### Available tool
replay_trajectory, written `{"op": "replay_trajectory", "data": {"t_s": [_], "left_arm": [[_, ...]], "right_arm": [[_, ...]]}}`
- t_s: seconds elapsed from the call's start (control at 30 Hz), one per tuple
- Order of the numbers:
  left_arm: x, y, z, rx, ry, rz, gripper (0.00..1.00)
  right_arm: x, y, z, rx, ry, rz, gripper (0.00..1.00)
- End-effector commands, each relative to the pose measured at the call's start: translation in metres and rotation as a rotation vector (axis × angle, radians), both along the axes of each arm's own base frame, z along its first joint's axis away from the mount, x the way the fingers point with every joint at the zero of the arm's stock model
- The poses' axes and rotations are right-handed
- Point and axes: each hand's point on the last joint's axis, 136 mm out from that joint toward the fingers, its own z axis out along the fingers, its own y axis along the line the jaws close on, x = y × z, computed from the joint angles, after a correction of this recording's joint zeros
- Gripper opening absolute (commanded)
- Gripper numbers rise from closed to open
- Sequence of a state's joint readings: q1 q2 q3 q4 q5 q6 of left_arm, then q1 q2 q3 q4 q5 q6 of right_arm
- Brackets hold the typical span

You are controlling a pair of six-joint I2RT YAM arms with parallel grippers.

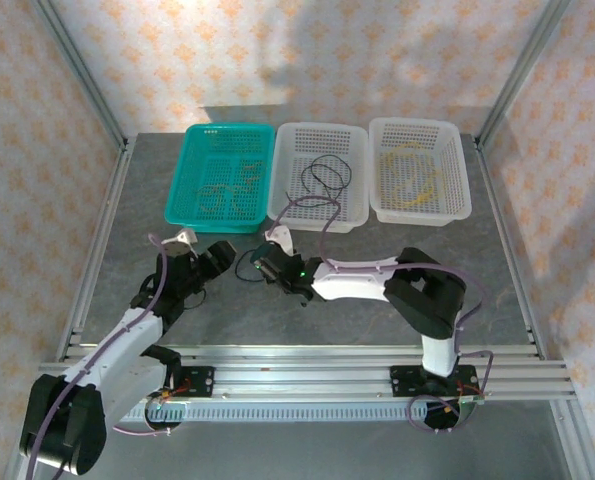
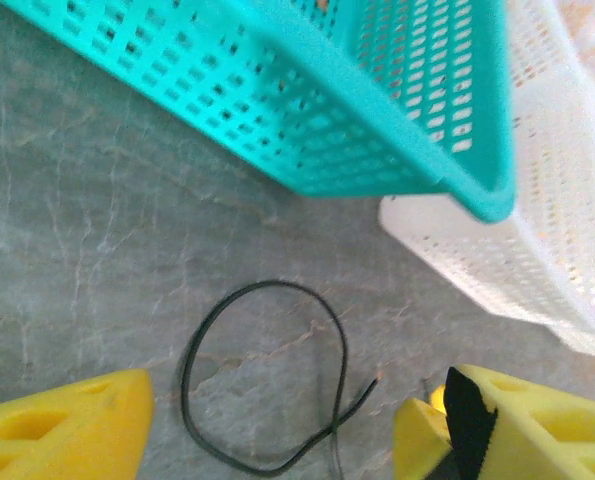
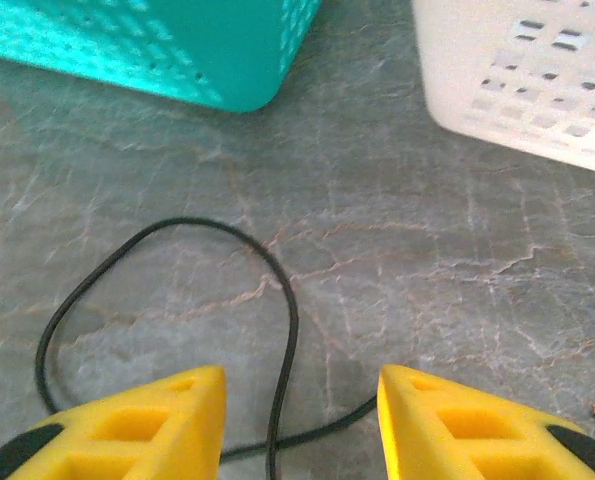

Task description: Untangle the cables

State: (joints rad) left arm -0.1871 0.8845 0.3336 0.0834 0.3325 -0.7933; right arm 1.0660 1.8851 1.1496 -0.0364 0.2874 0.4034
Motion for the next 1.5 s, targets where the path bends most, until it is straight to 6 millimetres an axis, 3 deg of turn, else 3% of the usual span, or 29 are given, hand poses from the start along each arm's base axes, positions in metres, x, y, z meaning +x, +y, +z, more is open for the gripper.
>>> {"op": "replay_trajectory", "data": {"t_s": [0.0, 0.27, 0.7, 0.97, 1.3, 1.4, 1.47], "left_arm": [[0.002, -0.003, 0.008, -0.063, -0.038, -0.016, 0.78], [0.003, -0.005, 0.008, -0.136, -0.057, -0.017, 0.78], [0.0, 0.005, -0.003, -0.103, -0.023, 0.007, 0.77], [-0.002, 0.008, -0.006, -0.072, -0.006, 0.01, 0.78], [0.007, 0.011, 0.006, -0.001, -0.011, 0.0, 0.78], [0.01, 0.01, 0.011, -0.011, -0.024, -0.002, 0.78], [0.012, 0.007, 0.014, -0.021, -0.028, -0.01, 0.78]], "right_arm": [[0.012, -0.005, -0.003, -0.025, -0.036, -0.1, 0.43], [0.016, 0.012, -0.023, -0.047, -0.011, -0.072, 0.43], [0.012, 0.014, -0.052, -0.092, 0.041, -0.045, 0.44], [0.008, 0.006, -0.063, -0.119, 0.067, -0.066, 0.28], [0.0, -0.007, -0.05, -0.065, 0.059, -0.098, 0.09], [-0.003, -0.016, -0.037, -0.036, 0.036, -0.125, 0.01], [-0.005, -0.026, -0.023, -0.006, 0.013, -0.149, 0.0]]}}
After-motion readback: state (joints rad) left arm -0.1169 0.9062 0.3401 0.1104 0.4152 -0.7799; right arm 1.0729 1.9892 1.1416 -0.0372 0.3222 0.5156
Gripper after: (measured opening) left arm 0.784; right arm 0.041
